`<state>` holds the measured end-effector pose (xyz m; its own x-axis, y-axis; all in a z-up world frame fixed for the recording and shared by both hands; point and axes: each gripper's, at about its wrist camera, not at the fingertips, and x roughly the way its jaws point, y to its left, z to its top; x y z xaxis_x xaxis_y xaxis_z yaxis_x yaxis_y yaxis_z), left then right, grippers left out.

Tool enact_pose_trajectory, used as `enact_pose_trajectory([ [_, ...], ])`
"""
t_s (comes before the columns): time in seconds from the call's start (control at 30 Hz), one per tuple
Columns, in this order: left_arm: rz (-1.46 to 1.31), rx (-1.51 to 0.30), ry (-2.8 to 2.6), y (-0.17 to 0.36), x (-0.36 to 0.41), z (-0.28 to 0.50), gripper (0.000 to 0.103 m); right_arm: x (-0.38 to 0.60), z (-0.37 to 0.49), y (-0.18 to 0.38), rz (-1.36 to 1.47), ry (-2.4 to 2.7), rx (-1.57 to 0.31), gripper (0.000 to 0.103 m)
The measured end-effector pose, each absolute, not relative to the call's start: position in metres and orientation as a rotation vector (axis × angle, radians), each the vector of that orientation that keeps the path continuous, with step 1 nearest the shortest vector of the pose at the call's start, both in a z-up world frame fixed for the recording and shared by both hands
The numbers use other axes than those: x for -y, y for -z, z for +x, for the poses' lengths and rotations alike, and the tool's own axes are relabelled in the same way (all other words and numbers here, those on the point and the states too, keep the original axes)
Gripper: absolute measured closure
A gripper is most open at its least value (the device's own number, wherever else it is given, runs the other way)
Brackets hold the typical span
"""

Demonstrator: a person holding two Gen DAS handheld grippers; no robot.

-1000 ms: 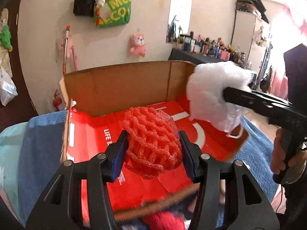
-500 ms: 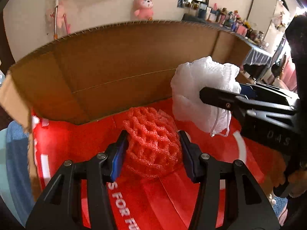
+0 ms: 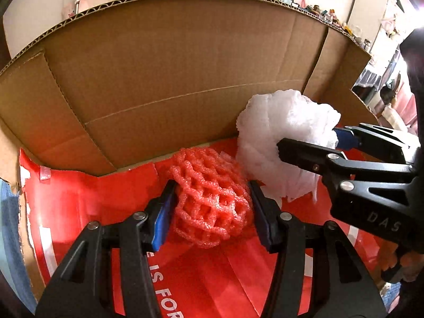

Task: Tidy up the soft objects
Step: 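Carry both items into the red box and open both tools to release them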

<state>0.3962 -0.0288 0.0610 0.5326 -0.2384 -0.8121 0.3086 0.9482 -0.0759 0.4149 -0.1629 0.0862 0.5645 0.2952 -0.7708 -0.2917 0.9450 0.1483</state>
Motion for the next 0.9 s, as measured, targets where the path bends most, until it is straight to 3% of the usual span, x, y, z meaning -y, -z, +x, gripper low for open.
enact_pose_trajectory([
  [0.9, 0.059, -0.945, 0.318, -0.0682, 0.0208, 0.4039, 0.031, 0.1644, 0.4237, -0.0869, 0.032, -0.356, -0.963, 0.043],
])
